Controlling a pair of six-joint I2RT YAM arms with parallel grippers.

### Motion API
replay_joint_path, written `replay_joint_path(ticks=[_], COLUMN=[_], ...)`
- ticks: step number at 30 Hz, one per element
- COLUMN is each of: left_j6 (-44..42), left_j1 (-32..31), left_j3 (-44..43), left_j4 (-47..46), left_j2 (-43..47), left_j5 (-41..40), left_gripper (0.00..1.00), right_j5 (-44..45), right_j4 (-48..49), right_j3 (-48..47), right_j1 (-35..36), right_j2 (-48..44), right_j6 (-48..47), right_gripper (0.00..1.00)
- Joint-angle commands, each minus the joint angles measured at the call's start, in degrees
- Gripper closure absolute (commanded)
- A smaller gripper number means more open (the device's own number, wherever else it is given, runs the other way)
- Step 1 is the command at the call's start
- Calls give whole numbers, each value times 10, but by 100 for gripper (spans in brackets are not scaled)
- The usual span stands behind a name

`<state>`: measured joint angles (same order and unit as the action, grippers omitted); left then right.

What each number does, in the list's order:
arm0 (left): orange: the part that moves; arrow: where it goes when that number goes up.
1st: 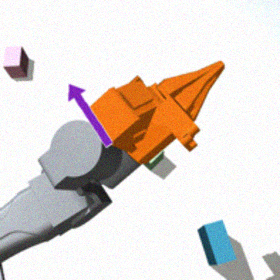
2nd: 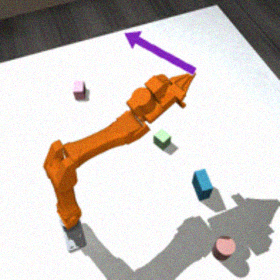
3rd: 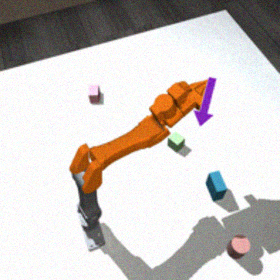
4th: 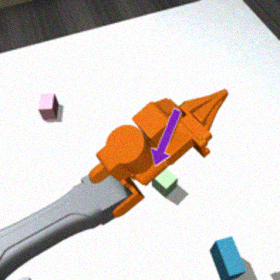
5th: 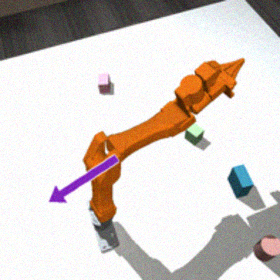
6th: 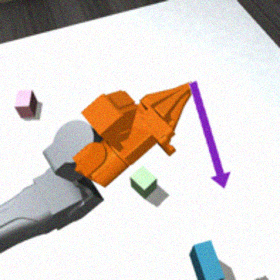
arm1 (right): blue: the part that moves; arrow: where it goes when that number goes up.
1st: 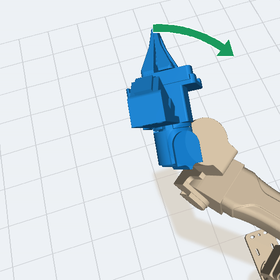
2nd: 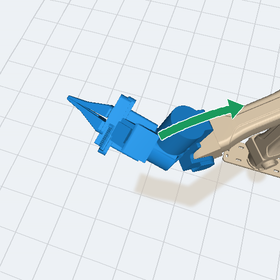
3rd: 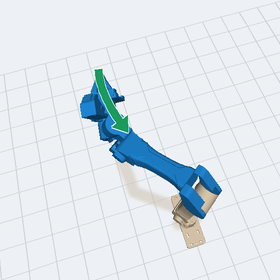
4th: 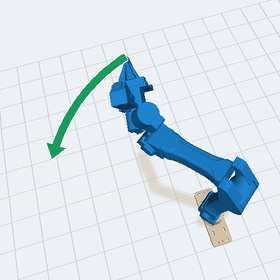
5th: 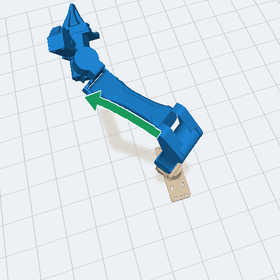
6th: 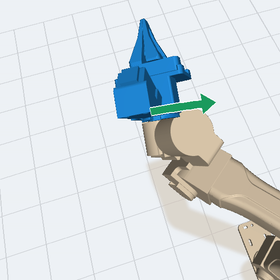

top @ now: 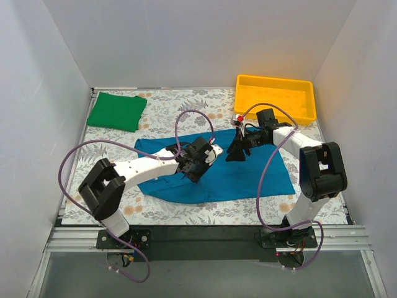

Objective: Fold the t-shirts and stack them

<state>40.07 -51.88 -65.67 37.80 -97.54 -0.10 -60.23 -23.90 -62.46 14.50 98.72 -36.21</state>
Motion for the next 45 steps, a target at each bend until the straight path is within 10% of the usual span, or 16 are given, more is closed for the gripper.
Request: replay_joint_path(ticks=[1,10,21,33,45], left_j6=[-2,26,69,69,72], left_j1=[-2,-2,-2,-2,-2], left_j3=[12,59,161,197,236], left_j4=[-27,-42,-84,-125,-149], left_j2=[77,153,318,377,417], left_j5=[-13,0,0,-15,-24], left_gripper=[100,100,100,100,100], right_j5=[-18,34,397,451,483], right_j4=[-7,-127,-303,-361,-331], right_j3=[-19,-56,98,179,201], right_j1=[-3,-13,-133,-222,-222], right_j2=[-7,-17,-201,-246,-245], right_j6=[-4,-112,-392,-643,-653], right_gripper=[39,38,41,50,51])
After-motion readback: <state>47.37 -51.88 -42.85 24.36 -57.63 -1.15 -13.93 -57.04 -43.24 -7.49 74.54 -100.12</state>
